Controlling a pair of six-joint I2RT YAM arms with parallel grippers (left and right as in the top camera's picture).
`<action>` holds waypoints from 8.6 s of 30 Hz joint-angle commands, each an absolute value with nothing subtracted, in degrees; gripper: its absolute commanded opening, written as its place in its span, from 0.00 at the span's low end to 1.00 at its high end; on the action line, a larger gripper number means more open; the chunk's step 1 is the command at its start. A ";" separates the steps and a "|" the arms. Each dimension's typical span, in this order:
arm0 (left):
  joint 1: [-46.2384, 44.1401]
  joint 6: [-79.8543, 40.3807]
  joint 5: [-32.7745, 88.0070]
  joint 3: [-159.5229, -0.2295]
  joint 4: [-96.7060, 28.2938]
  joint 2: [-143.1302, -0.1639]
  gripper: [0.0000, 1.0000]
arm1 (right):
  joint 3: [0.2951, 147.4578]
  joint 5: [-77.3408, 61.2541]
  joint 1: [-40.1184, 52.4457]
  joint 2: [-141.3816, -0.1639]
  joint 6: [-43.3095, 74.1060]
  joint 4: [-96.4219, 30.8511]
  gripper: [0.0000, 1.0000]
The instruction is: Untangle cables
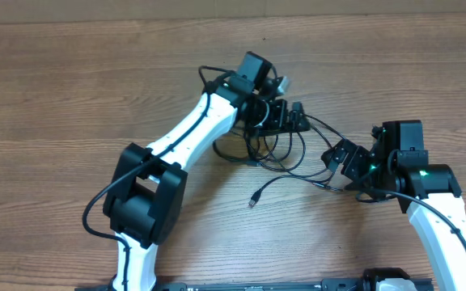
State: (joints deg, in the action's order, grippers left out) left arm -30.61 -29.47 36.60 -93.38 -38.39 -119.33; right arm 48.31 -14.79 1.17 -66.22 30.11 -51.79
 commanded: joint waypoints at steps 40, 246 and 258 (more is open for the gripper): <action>-33.06 36.25 16.62 -93.86 -19.90 -124.25 0.87 | 48.82 -9.87 1.28 -70.76 34.94 -47.79 1.00; -22.41 -84.25 12.43 -84.36 -60.31 -95.57 0.05 | 55.48 -5.96 46.15 -76.90 47.11 -29.39 0.73; -21.28 -83.57 11.68 -84.36 -63.20 -95.57 0.05 | 55.48 6.17 49.50 -86.74 51.11 -15.70 0.50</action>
State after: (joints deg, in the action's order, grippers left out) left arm -22.02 -83.05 10.98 -84.44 -62.50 -95.66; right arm 55.46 -0.86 49.39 -87.05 47.77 -17.08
